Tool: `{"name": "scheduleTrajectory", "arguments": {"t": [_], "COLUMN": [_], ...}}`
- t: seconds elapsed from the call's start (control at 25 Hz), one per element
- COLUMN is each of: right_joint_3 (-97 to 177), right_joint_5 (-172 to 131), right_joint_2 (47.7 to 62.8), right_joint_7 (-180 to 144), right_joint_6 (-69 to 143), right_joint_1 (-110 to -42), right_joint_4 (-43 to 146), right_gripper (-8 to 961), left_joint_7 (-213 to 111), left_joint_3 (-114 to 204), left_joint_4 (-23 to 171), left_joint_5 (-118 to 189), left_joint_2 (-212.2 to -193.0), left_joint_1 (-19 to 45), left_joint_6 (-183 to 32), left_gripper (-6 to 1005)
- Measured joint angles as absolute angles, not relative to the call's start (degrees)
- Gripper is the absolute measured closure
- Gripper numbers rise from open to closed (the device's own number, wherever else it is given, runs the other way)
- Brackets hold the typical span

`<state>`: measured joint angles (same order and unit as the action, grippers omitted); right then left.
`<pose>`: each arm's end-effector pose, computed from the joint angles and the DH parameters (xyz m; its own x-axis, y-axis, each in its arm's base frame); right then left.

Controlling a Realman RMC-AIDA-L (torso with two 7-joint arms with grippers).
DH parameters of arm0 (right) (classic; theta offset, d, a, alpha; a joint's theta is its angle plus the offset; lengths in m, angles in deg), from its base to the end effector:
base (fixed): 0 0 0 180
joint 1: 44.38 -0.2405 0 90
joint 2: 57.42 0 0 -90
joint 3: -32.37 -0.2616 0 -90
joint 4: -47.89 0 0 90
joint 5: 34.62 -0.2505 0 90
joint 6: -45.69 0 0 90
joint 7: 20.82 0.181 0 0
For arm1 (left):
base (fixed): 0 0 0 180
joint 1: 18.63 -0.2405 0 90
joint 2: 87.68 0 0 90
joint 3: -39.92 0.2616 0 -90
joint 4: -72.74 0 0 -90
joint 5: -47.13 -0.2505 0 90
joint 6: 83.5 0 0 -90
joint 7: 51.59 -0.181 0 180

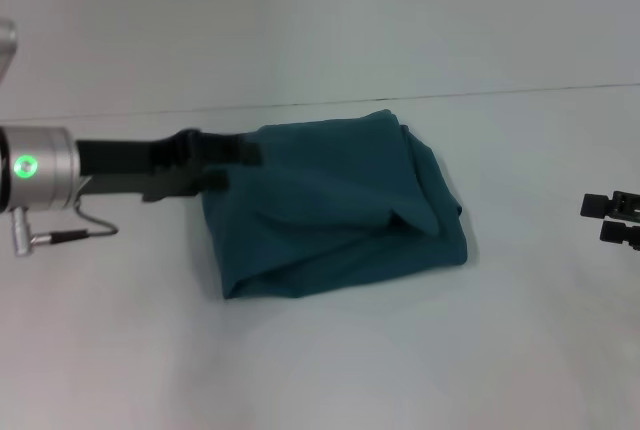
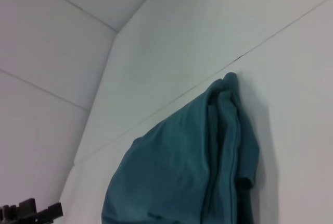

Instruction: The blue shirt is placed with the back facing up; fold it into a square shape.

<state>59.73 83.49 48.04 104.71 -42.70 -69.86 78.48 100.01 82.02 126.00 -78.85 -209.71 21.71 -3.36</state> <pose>0.3791 0.3665 0.0784 0.0532 -0.8062 -0.5893 -0.9760 -0.1667 0.1399 -0.2018 0.4552 -0.0116 0.1595 0.8778 0.4517 0.9657 -0.2338 0.1133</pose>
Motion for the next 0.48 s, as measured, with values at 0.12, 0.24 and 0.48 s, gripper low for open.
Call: {"name": "scheduleTrajectory", "arguments": {"t": [0.12,0.24,0.48], "right_joint_3": [59.77,59.79,59.85], "right_joint_5": [85.92,89.89,96.34], "right_joint_2": [47.48,47.13,46.35], "right_joint_7": [106.41,109.36,116.46], "right_joint_6": [-43.64,-45.75,-47.89], "right_joint_1": [-71.43,-73.41,-77.89], "right_joint_4": [79.51,81.94,86.36], "right_gripper": [30,30,30], "left_joint_7": [96.79,94.46,90.84], "left_joint_3": [80.62,80.46,80.05], "left_joint_4": [125.54,125.36,123.98], "left_joint_5": [-81.49,-81.85,-81.56], "left_joint_2": [-209.61,-209.8,-210.06], "left_joint_1": [20.33,20.04,19.78], "left_joint_6": [-2.11,-1.74,-1.7], "left_gripper": [325,325,326]}}
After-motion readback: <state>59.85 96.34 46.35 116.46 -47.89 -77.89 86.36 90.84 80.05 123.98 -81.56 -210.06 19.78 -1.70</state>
